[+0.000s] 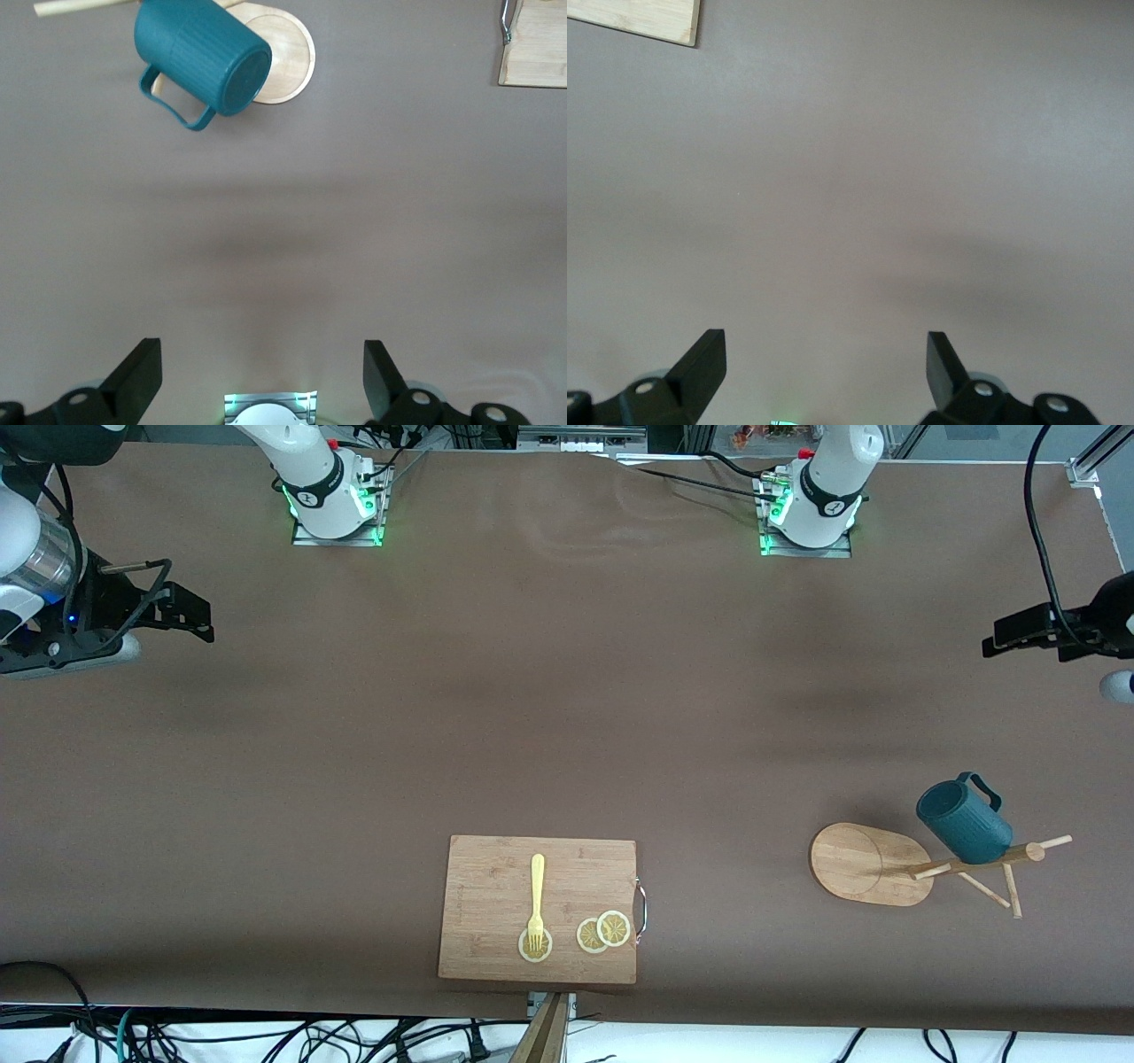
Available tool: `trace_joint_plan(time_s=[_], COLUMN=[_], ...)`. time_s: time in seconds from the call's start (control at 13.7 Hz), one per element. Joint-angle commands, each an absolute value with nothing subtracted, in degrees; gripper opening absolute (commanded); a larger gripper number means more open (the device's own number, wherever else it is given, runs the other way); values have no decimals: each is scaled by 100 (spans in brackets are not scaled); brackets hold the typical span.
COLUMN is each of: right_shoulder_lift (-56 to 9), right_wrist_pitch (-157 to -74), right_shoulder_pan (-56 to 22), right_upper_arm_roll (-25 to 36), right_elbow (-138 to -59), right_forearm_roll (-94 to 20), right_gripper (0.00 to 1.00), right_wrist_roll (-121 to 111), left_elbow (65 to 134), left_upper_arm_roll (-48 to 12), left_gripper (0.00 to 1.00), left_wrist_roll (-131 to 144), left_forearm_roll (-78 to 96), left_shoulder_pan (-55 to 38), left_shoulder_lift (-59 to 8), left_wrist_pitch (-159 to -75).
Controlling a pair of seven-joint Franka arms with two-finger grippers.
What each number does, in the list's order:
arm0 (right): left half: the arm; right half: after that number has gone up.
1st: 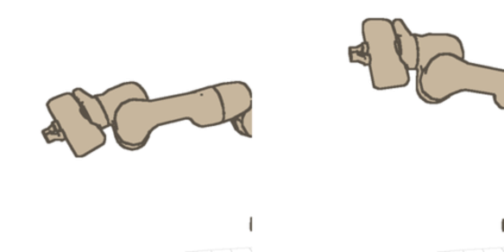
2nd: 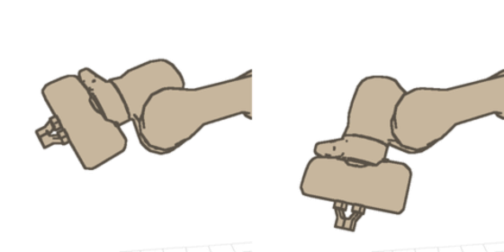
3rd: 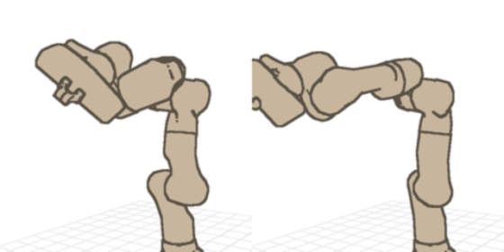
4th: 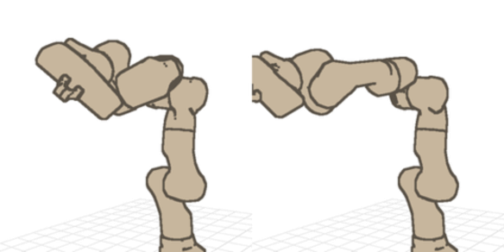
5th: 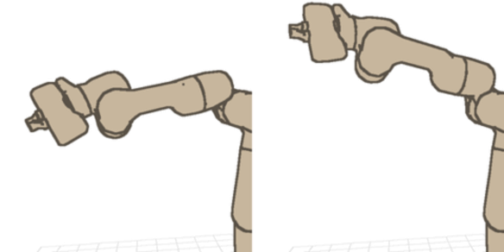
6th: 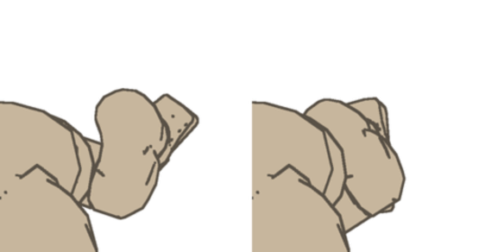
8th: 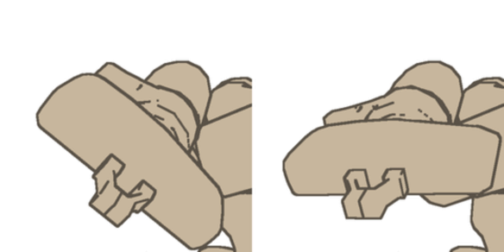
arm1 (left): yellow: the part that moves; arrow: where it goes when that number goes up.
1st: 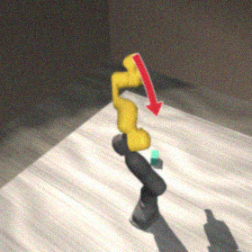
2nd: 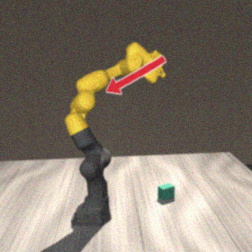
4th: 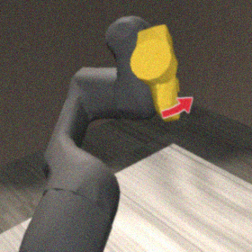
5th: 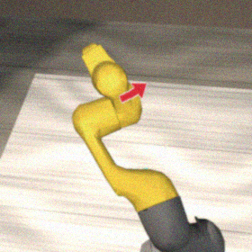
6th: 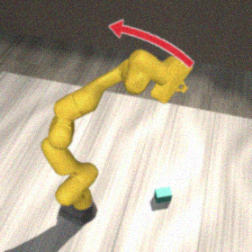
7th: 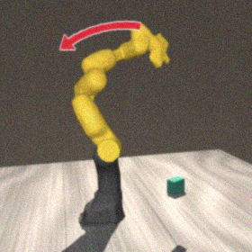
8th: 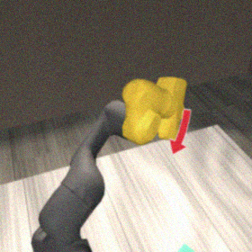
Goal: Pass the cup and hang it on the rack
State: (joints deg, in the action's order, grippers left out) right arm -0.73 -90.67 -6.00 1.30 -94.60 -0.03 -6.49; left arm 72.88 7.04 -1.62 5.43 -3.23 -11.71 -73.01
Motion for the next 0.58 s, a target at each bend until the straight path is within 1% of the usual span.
trace_joint_plan(time_s=[0.0,0.22,0.51], right_shoulder_lift=[79,79,79], right_wrist_pitch=[-9105,-9105,-9105], right_shoulder_pan=[-510,-510,-510], right_upper_arm_roll=[53,53,53], right_elbow=[-9606,-9606,-9606], right_forearm_roll=[35,35,35], right_gripper=[100,100,100], right_wrist_roll=[-703,-712,-712], left_elbow=[7734,7524,7506], left_upper_arm_roll=[90,35,26], left_gripper=[100,100,100], left_wrist_roll=[-9,26,9], left_forearm_roll=[290,88,88], left_shoulder_pan=[191,149,123], left_shoulder_lift=[-870,-1115,-1125], left_wrist_pitch=[-7444,-7321,-7321])
